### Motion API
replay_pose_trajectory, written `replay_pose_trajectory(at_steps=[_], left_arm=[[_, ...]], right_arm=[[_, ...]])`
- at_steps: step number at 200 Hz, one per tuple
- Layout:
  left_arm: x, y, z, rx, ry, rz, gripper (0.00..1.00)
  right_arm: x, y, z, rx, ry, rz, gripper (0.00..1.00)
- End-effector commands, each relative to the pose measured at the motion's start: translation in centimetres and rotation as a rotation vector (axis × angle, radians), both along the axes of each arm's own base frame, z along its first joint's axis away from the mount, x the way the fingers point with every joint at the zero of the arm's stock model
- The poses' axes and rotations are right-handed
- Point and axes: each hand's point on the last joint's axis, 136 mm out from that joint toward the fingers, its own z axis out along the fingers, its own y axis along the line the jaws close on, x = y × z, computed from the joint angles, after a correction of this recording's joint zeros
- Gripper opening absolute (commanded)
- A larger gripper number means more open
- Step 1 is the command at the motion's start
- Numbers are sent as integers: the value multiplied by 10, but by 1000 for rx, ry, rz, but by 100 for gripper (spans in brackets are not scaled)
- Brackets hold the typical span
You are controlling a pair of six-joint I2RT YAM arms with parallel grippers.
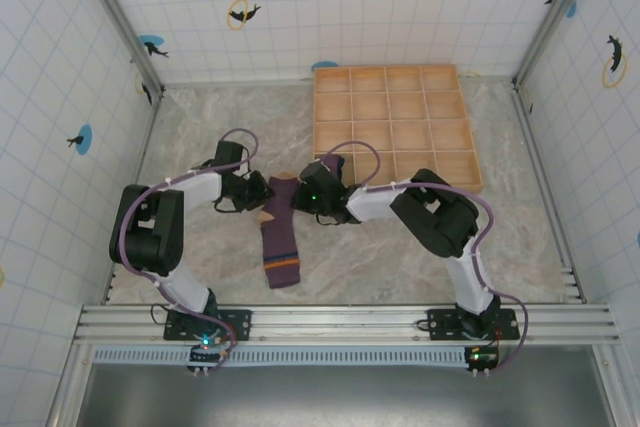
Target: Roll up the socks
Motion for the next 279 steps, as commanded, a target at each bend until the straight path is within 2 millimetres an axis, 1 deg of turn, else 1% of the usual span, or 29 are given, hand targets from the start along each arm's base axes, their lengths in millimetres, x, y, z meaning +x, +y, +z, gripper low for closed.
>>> replay_pose_trajectory(at_steps=[1,15,29,55,69,97,121,140,150,167,182,195,224,244,260,279], left_arm=[[3,5,13,23,-11,2,50],[7,5,22,26,-33,4,58],[10,6,30,26,-54,6,62],[11,4,36,18,-61,3,63],[10,4,36,16,-61,3,63],[9,3,34,9,-54,-2,62],[7,1,33,1,-52,-11,62],[6,2,32,5,-51,-9,62],[6,1,31,1,-49,-11,62],[7,1,32,-4,-54,-10,62],[6,0,32,-9,-56,-11,62],[7,-1,33,-12,-56,-14,62],[8,-2,34,-18,-60,-14,62],[9,-3,33,-22,-60,-18,62],[10,-4,33,-29,-57,-18,62],[11,-7,33,-33,-58,-23,62]], right_arm=[[4,-8,17,-12,-69,-36,0],[6,-10,31,-3,-106,-50,0],[4,-13,43,0,-140,-61,0],[-2,-16,60,29,-168,-75,0],[-7,-22,62,32,-162,-92,0],[-23,-38,51,35,-117,-117,0],[-40,-57,44,17,-98,-147,0],[-58,-65,37,2,-67,-152,0],[-65,-73,33,-8,-56,-169,0],[-73,-91,27,-18,-58,-216,0],[-79,-106,26,-15,-62,-259,0],[-83,-123,24,-27,-68,-306,0],[-87,-179,18,-42,-83,-488,0],[-93,-219,18,-54,-112,-602,0],[-100,-252,13,-56,-112,-704,0],[-107,-280,12,-52,-124,-767,0]])
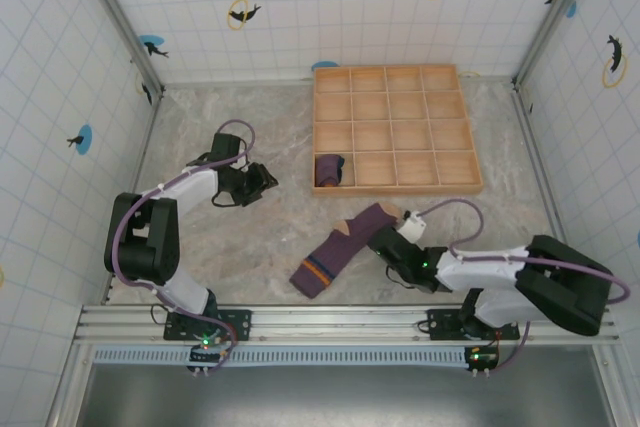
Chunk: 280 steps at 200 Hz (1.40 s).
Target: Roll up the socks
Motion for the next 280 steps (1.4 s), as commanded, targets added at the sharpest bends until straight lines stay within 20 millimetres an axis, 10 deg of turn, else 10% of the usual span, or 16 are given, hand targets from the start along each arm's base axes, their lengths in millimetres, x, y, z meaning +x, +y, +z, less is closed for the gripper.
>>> replay_pose_trajectory(at_steps=[1,87,100,164,208,280], left_arm=[[4,-4,4,-16,-15,-19,62],[-39,-49,9,-83,7,-160,67],[-52,-56,11,-109,18,-192,67],[-82,-58,29,-86,11,-242,68],[-86,-54,31,-64,23,-255,71],[-86,-53,30,-55,25,-254,71]], right_arm=[[-2,-51,-1,-23,-49,-194,0],[-24,-53,14,-155,-6,45,72],[-27,-43,19,-194,-5,138,100],[-40,32,42,-386,-12,618,99],[-61,104,45,-190,-54,888,99],[-33,108,10,-119,40,804,99]])
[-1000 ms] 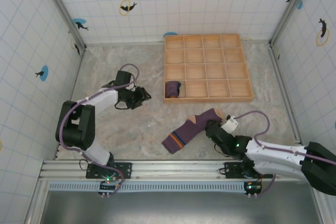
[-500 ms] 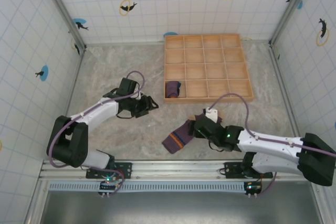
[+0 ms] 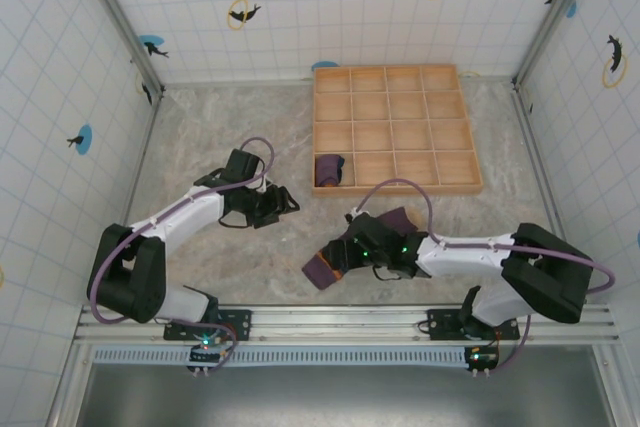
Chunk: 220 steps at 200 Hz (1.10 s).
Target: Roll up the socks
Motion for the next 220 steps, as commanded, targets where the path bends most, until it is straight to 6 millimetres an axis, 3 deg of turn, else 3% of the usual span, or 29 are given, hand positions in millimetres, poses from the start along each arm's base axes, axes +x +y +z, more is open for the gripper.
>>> replay_pose_trajectory(at_steps=[1,48,92,123,159,190,204,220], left_arm=[[1,1,6,8,-10,-9,71],[-3,-7,2,-41,-4,-38,71],[-12,-20,-2,-152,23,-62,71],[-14,-23,-5,-169,25,-57,72],[-10,-19,-8,-154,12,12,76],[-6,-13,-6,-152,-25,76,89],[-5,-13,-3,-154,-36,79,96],[-4,-13,-2,-156,-39,78,97]], right_arm=[[16,1,0,48,2,-36,99],[41,-26,-10,-38,-27,-19,99],[47,-12,26,-77,-150,92,99],[31,0,44,-131,-281,179,99],[11,7,35,-244,-363,245,100],[-8,16,25,-282,-438,318,83],[-14,20,21,-312,-478,353,70],[-19,26,17,-329,-509,396,58]])
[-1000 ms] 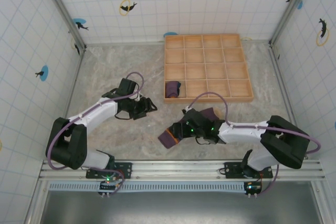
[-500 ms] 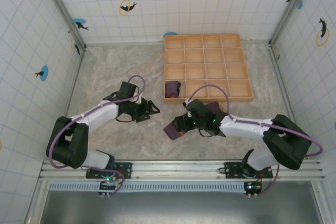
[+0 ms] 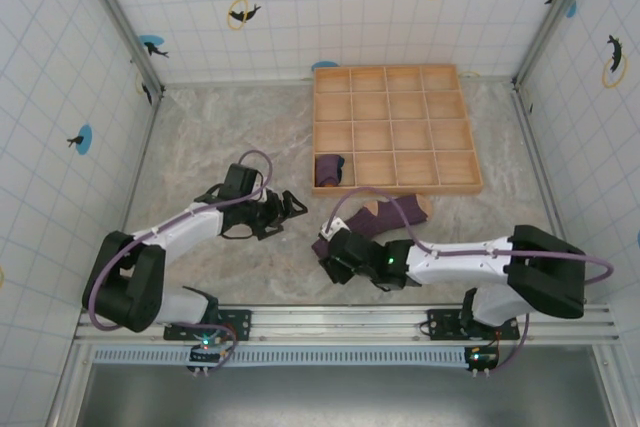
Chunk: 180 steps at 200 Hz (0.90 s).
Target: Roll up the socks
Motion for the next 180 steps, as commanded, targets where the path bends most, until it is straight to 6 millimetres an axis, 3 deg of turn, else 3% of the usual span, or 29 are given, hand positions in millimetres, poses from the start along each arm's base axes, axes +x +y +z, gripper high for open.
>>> replay_pose_trajectory(at_steps=[1,105,180], left_arm=[[6,-1,8,-11,-35,26,97],[3,4,2,38,5,22,97],[4,1,3,33,11,11,97]], right_arm=[[3,4,-3,-48,-100,32,57],[0,17,-30,-211,-226,136,49],[17,6,-38,-327,-314,48,29]])
